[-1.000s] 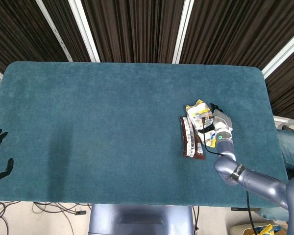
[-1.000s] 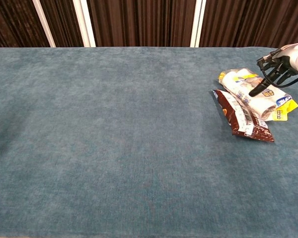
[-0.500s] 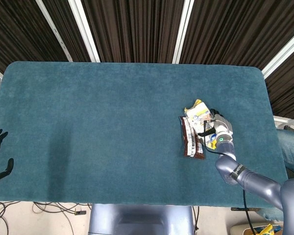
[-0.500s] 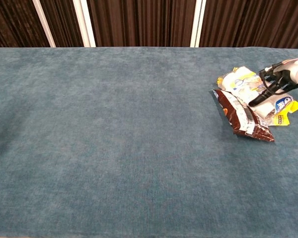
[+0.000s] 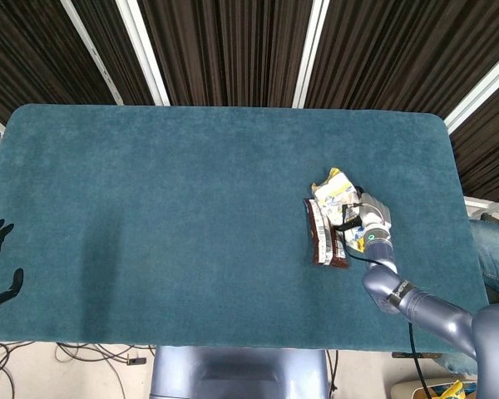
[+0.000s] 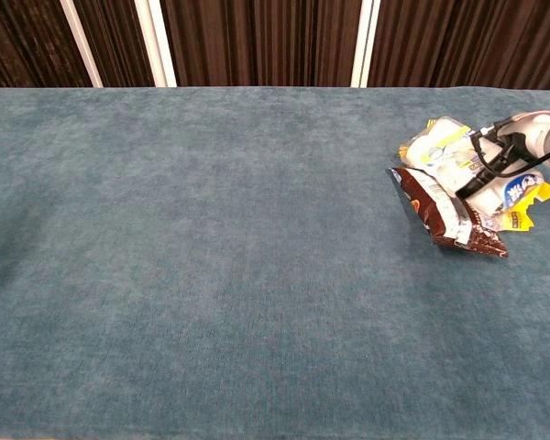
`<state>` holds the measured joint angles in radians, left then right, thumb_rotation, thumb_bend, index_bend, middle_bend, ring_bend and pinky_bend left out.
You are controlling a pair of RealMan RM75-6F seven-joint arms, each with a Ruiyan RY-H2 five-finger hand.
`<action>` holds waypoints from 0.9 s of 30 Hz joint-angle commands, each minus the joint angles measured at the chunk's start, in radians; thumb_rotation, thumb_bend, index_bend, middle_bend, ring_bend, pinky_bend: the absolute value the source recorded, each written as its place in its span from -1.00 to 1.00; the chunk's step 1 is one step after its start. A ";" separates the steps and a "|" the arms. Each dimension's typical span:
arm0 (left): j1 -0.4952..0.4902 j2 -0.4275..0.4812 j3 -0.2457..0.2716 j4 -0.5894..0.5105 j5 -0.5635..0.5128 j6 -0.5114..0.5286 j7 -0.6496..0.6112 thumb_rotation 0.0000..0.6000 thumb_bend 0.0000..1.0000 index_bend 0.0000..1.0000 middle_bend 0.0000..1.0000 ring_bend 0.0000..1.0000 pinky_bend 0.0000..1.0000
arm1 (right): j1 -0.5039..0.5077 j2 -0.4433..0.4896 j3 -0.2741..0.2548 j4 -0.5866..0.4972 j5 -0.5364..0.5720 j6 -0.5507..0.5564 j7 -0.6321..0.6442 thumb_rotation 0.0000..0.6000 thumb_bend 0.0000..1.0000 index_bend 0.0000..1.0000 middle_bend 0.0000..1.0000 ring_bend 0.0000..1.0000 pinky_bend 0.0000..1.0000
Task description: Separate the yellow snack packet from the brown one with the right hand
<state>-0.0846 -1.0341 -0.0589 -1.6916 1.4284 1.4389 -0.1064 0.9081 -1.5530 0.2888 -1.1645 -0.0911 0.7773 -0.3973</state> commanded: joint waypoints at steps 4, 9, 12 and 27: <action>-0.002 0.002 0.001 0.000 -0.002 -0.005 -0.001 1.00 -0.06 -0.90 -1.00 -0.94 -0.98 | -0.038 -0.045 0.082 0.001 -0.127 0.126 0.144 1.00 0.21 0.17 0.46 0.48 0.27; -0.003 0.004 0.002 -0.001 -0.004 -0.011 0.000 1.00 -0.06 -0.89 -1.00 -0.94 -0.98 | -0.066 -0.026 0.094 -0.034 -0.192 0.118 0.179 1.00 0.21 0.22 0.46 0.49 0.28; -0.004 0.005 0.002 -0.002 -0.004 -0.011 0.002 1.00 -0.06 -0.89 -1.00 -0.94 -0.98 | -0.092 0.000 0.113 -0.074 -0.227 0.113 0.216 1.00 0.21 0.22 0.46 0.49 0.28; -0.002 0.002 0.003 -0.004 -0.001 -0.006 0.011 1.00 -0.06 -0.89 -1.00 -0.94 -0.98 | -0.342 0.326 0.291 -0.461 -0.551 -0.066 0.626 1.00 0.20 0.22 0.42 0.45 0.27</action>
<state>-0.0868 -1.0318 -0.0556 -1.6961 1.4277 1.4327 -0.0953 0.6383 -1.3056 0.5303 -1.5394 -0.5427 0.7660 0.1402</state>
